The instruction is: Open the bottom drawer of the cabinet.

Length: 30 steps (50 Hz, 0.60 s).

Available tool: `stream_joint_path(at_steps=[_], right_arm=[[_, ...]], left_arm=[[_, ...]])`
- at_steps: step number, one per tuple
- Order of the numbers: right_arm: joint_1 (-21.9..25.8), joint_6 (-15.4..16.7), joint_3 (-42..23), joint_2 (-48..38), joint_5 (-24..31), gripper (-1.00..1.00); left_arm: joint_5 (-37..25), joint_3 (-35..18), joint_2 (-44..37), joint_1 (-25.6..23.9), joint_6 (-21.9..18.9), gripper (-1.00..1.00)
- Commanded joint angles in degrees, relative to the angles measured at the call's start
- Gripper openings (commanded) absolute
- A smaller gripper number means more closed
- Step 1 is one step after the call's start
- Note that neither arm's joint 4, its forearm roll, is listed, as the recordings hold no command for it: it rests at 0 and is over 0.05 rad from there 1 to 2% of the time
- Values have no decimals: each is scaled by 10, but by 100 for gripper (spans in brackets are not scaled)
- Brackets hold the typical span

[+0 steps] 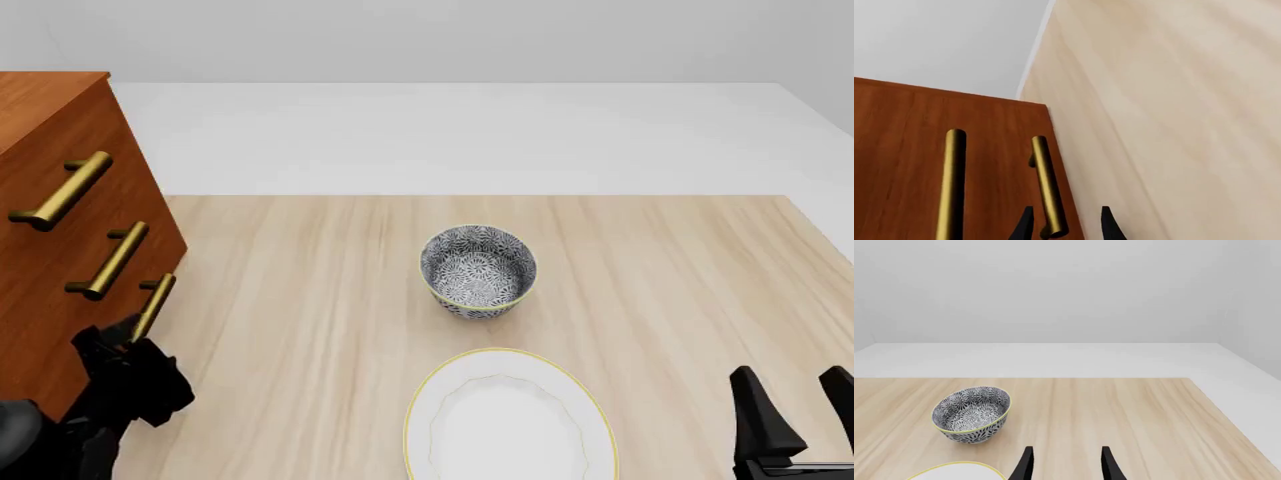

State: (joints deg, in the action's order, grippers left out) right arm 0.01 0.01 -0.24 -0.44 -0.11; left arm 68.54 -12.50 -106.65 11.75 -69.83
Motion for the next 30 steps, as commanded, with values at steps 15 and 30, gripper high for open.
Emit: stream_joint_path(at_steps=[15,30], right_arm=[[0,0,0,0,0,100],[0,0,0,0,0,100]], left_arm=[[5,-14,-36,18,-2,100],[12,-13,-48,16,-10,-100]])
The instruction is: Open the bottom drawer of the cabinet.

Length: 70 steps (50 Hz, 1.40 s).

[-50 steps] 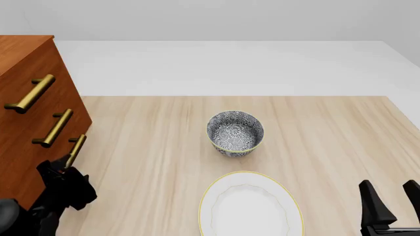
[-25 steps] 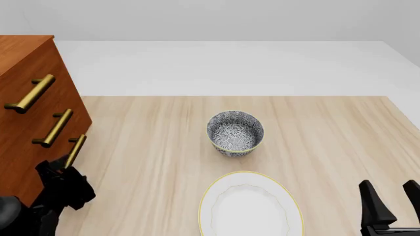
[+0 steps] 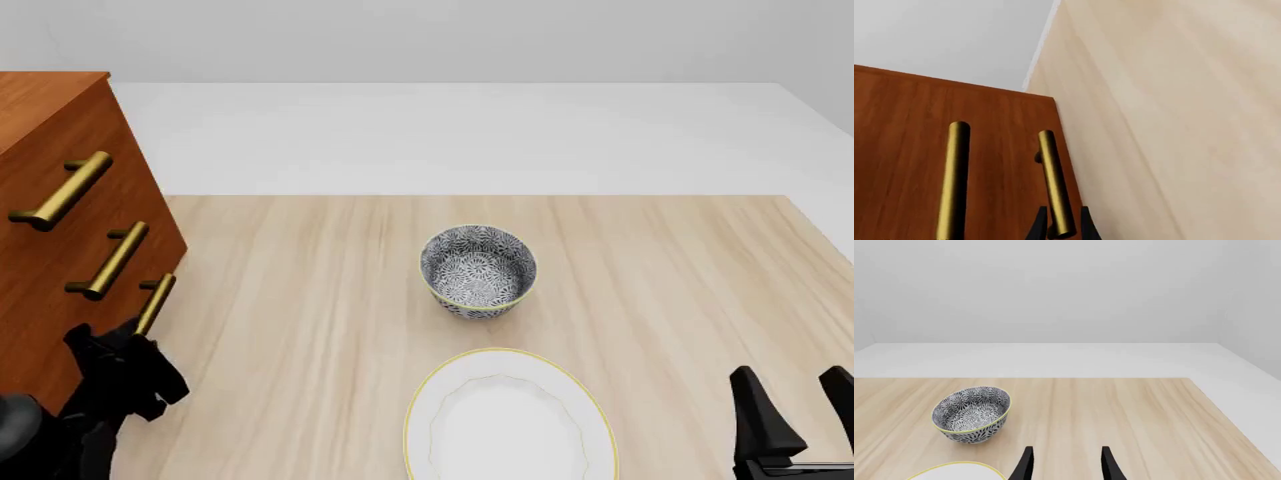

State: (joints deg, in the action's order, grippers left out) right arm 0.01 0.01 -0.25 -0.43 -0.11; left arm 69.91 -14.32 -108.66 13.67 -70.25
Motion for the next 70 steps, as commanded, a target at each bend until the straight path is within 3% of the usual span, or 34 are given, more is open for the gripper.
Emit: stream_joint_path(at_steps=[1,32,70], right_arm=[[0,0,0,0,0,100],[0,0,0,0,0,100],[0,0,0,0,0,100]], left_arm=[[-2,5,-28,-3,-6,-100],[-2,17,-7,-34,-32,-100],[-29,36,48,-77,-31,-100]])
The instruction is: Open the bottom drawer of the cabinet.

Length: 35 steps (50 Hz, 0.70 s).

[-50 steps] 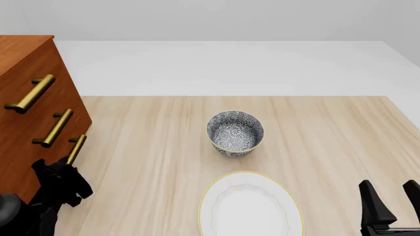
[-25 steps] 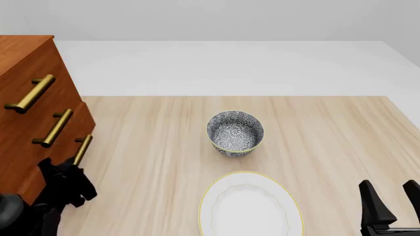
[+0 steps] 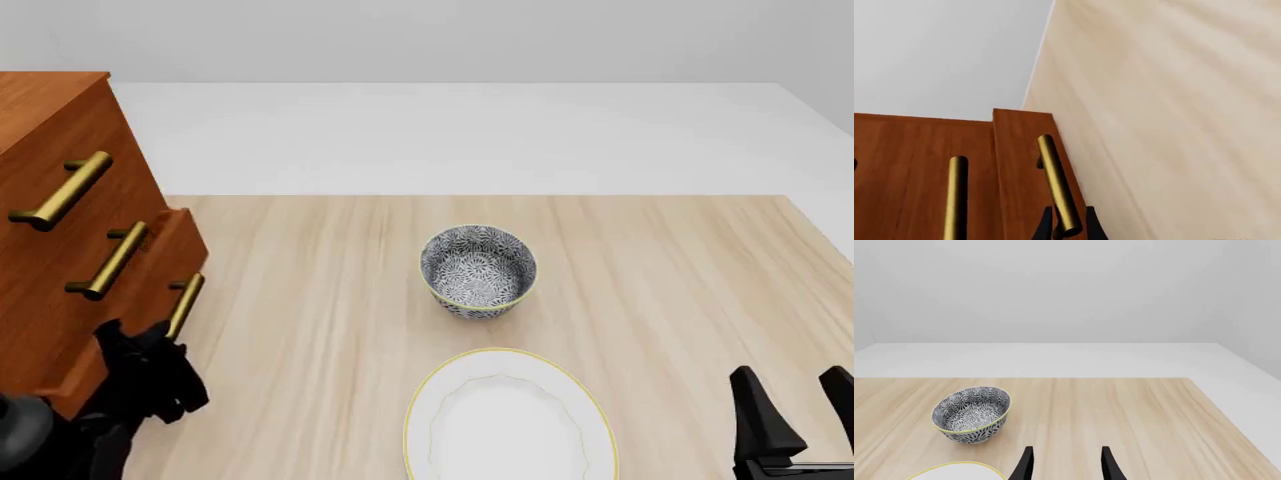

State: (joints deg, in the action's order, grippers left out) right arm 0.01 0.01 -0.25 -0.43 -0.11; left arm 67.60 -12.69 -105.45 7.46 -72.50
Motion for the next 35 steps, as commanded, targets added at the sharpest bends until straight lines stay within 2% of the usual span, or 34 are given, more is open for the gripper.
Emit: stream_joint_path(at_steps=[1,35], right_arm=[[0,0,0,0,0,100],[0,0,0,0,0,100]], left_arm=[[-5,21,15,-16,-9,-100],[-43,24,53,-44,-6,-100]])
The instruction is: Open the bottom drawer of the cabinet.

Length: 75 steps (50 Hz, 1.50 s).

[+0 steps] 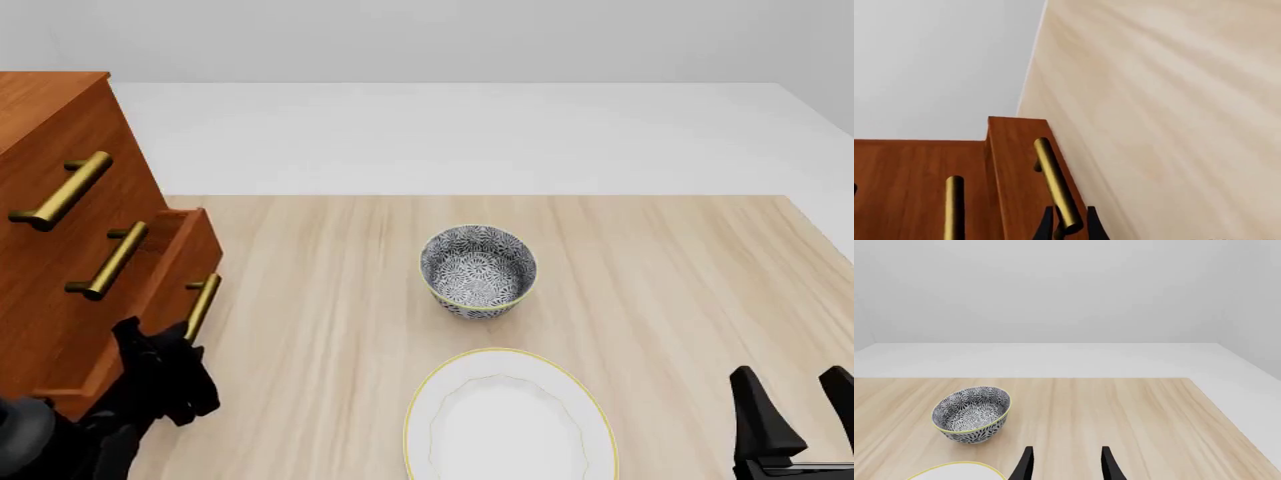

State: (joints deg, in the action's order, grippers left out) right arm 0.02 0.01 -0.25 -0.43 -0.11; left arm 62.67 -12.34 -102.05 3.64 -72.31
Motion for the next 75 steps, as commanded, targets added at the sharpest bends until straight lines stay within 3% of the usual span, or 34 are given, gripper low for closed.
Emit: stream_joint_path(at_steps=[1,14,75], right_arm=[[0,0,0,0,0,100],[0,0,0,0,0,100],[0,0,0,0,0,100]], left_arm=[[8,20,15,-6,-8,-100],[-20,18,40,-23,3,-100],[-29,13,47,-37,6,-100]])
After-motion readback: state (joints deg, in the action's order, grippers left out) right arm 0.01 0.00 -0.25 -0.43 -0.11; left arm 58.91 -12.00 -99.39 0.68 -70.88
